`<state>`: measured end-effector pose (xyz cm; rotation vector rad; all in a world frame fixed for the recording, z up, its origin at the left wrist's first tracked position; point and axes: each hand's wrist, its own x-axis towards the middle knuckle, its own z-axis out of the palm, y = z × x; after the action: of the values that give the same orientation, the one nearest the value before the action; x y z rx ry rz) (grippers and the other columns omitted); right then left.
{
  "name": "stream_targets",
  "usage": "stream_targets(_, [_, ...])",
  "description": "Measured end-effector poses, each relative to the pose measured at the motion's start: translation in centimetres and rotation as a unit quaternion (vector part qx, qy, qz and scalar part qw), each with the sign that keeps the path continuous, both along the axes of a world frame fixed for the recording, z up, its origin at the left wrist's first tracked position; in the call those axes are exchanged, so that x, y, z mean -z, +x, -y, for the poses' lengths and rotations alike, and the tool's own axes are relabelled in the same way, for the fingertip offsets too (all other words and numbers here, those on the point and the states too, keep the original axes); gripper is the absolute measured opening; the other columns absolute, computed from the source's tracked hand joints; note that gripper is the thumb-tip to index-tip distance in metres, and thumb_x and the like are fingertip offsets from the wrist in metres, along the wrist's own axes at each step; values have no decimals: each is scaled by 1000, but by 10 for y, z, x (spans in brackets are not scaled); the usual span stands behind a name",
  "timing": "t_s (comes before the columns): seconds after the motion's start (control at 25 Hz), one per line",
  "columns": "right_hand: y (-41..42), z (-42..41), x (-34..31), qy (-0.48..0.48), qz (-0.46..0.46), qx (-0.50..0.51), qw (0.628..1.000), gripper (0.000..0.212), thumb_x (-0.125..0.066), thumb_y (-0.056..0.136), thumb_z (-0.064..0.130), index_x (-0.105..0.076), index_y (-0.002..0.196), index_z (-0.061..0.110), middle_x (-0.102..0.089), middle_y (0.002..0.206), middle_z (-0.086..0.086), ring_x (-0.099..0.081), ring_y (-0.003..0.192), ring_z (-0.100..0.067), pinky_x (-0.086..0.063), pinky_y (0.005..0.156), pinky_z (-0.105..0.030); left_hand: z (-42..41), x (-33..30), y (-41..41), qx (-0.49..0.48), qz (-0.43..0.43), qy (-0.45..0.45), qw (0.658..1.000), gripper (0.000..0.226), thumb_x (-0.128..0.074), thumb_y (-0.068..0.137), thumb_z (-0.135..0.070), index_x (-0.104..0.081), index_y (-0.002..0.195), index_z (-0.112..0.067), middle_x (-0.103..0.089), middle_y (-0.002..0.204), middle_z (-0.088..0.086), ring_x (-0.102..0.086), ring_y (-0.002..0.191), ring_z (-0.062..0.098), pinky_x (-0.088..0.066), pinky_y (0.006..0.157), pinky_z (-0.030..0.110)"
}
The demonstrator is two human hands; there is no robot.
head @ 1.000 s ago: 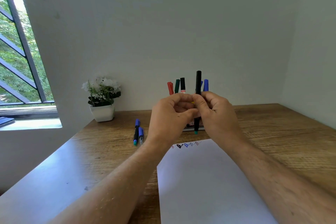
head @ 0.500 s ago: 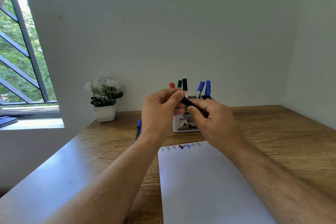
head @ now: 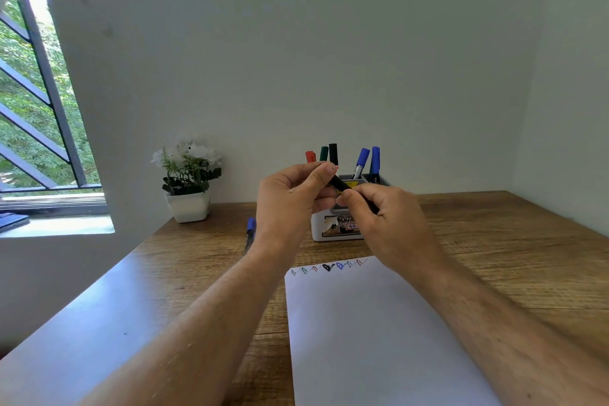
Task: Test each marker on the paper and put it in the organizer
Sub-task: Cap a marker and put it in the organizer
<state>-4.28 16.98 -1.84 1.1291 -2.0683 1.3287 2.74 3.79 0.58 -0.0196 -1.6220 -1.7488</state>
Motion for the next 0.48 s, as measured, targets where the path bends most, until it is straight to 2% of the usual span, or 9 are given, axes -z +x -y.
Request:
stream_targets(0.24, [2, -3, -5, -14, -9, -3, 1000, 32, -53, 97, 40, -76, 97, 18, -54, 60, 22, -57, 61, 12, -39, 49, -6, 1, -2, 2, 11, 5, 5, 1000, 25, -75, 77, -30, -77, 94, -13, -76, 81, 13, -71, 64, 15, -57, 59, 21])
stream_targets(0.48, [2, -3, -6, -10, -26, 3, 1000, 33, -53, 97, 43, -76, 96, 21, -57, 59, 19, -58, 61, 7, -39, 49, -9, 3, -1, 1, -3, 6, 10, 1000, 17, -74, 84, -25, -77, 94, -12, -76, 80, 14, -70, 65, 17, -57, 60, 21])
